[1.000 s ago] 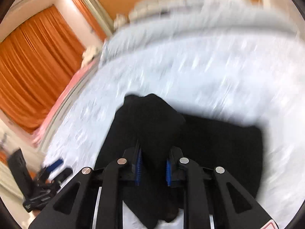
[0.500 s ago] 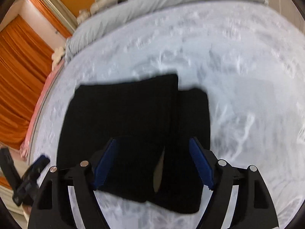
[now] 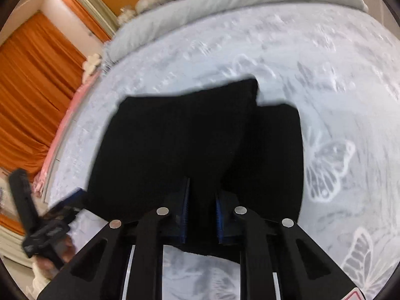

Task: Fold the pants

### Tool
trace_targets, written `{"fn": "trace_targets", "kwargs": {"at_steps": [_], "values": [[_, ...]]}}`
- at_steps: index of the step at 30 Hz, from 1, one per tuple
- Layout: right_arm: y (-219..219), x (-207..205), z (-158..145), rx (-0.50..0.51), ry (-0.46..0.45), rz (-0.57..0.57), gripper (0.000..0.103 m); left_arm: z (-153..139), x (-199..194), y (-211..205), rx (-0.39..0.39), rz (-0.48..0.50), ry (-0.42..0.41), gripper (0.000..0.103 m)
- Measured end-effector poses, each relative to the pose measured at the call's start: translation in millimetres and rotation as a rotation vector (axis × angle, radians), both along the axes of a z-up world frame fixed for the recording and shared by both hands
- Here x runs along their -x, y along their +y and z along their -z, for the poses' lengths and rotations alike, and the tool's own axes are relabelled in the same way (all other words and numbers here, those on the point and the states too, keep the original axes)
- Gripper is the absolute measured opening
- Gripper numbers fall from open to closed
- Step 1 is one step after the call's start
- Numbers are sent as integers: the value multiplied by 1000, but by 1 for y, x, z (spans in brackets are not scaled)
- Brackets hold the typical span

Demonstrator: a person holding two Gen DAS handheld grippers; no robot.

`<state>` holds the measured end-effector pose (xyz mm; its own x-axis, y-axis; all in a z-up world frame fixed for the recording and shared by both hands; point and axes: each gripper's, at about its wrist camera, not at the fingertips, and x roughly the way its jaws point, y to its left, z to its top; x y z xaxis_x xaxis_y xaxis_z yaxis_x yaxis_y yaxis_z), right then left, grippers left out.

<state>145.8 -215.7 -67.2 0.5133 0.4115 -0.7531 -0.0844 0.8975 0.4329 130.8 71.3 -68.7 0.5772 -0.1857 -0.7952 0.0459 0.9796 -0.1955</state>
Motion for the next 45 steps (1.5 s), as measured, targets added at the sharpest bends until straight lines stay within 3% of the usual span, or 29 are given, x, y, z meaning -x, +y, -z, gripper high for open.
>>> {"fn": "trace_targets", "kwargs": {"at_steps": [2, 3, 4, 5, 6, 8, 9, 11, 13, 14, 15, 16, 17, 20, 22, 25, 27, 29, 30, 31, 32, 33, 34, 35, 37, 40, 42, 44, 45], "values": [[-3, 2, -7, 23, -38, -8, 22, 3, -2, 3, 8, -8, 16, 98], [-5, 3, -2, 75, -24, 4, 46, 5, -3, 5, 9, -9, 22, 98], [-10, 4, 5, 145, 17, 30, 64, 7, -4, 6, 5, -10, 29, 98], [-19, 6, 12, 195, 66, 66, 66, 9, -6, 8, 1, -13, 38, 98], [-35, 15, 14, 151, 88, 93, 66, 12, -8, 12, 9, -17, 48, 98], [-54, 29, 11, 77, 92, 112, 67, 17, -13, 23, 81, -28, 81, 98], [-64, 37, 10, 50, 84, 127, 76, 21, -17, 29, 129, -34, 107, 98], [-72, 43, 20, 31, 100, 149, 80, 33, -26, 36, 227, -46, 167, 98], [-71, 39, 50, -25, 194, 142, 79, 46, -33, 36, 298, -62, 200, 98], [-70, 40, 56, -38, 174, 151, 74, 46, -34, 34, 294, -67, 183, 95], [-64, 41, 55, -16, 118, 134, 27, 44, -35, 29, 287, -46, 153, 66], [-56, 37, 55, -54, 114, 74, 18, 41, -36, 21, 300, 12, 143, 49], [-55, 34, 53, -93, 117, 83, 17, 37, -34, 19, 292, -2, 136, 39], [-52, 46, 19, -117, 53, 77, 15, 15, -23, 24, 310, 16, 106, 30], [-54, 71, -14, -165, 20, 31, 14, -9, -3, 33, 350, 53, 103, 30], [-62, 118, -37, -130, -13, -16, 15, -32, 40, 41, 338, 149, 109, 31], [-72, 141, -11, -135, 64, -22, 18, -22, 61, 46, 355, 197, 165, 36], [-74, 147, 36, -16, 237, -6, 28, 18, 80, 42, 308, 218, 289, 44], [-82, 150, 52, -32, 287, 44, 30, 31, 82, 42, 274, 200, 334, 48], [-88, 152, 42, -83, 266, 77, 32, 37, 87, 48, 303, 172, 326, 50], [-91, 154, 21, -52, 184, 112, 34, 28, 90, 54, 329, 153, 300, 50], [-93, 158, 2, -17, 88, 152, 48, 17, 91, 57, 331, 154, 268, 50], [-92, 161, -14, 2, 5, 178, 69, -3, 94, 63, 315, 145, 174, 56], [-88, 160, -25, -12, -40, 167, 74, -20, 98, 68, 283, 115, 75, 73], [-67, 145, -30, -55, -48, 80, 74, -46, 106, 71, 192, 56, -69, 87], [-29, 113, -9, -25, 38, -2, 72, -66, 111, 61, 84, 42, -196, 87], [-7, 98, 13, 22, 122, -32, 72, -68, 109, 50, 26, 38, -225, 88], [8, 84, 22, 83, 134, -24, 71, -65, 107, 38, -55, 40, -222, 88], [9, 92, 26, 101, 116, -34, 56, -58, 99, 32, -95, 32, -211, 88]]}}
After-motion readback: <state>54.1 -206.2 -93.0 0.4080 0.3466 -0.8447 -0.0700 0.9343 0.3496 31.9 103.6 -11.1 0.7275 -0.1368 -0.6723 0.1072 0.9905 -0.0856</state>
